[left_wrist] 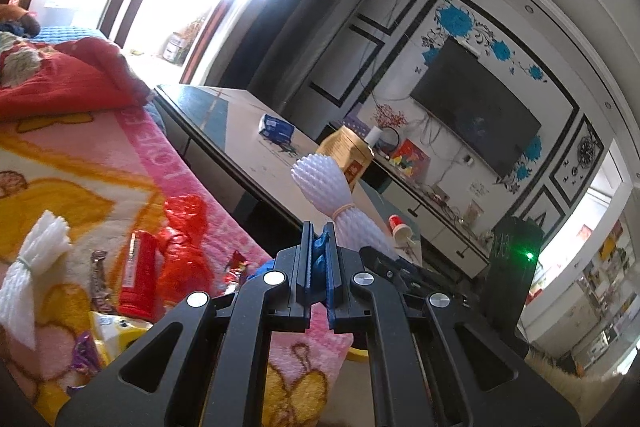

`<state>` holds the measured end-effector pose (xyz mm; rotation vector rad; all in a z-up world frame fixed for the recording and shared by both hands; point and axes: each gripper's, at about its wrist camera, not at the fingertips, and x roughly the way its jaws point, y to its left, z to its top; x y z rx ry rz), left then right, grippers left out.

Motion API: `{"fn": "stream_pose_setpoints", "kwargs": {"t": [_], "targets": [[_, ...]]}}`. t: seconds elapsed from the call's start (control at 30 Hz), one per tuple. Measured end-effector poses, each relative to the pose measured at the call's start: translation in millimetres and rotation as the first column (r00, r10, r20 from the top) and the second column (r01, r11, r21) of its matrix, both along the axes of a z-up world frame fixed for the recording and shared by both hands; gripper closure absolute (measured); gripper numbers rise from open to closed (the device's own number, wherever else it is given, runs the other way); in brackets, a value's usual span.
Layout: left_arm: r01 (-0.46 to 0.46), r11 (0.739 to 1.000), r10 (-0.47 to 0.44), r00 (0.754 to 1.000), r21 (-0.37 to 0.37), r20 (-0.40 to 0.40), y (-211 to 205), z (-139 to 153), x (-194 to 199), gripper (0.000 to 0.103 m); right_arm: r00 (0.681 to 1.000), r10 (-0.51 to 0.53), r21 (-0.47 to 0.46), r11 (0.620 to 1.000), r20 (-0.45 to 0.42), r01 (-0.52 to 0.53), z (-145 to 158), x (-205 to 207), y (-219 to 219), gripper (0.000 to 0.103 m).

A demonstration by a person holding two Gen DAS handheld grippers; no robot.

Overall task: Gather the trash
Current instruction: 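Lift the glove and foam net and carry them over the bin with both tools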

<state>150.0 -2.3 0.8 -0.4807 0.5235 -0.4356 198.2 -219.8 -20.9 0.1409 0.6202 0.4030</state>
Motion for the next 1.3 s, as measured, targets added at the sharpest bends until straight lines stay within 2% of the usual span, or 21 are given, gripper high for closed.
{"fn": "stream_pose_setpoints", "kwargs": {"t": [0.7, 1.3], "targets": [[0.126, 0.990, -0.125, 0.992, 0.062, -0.020, -66.4, -8.9, 24.9, 0.098, 0.990, -0.136, 0.016, 0.991, -0.029, 0.136, -13.6, 7.1, -63.0, 0.083], [0.223, 0.972, -0.220, 0.974, 0.068, -0.046, -122.2, -24.7, 46.1, 0.098, 0.955, -0.287, 0.021, 0.957, -0.080, 0.290, -35.5, 5.9, -120.4, 0.083]]}}
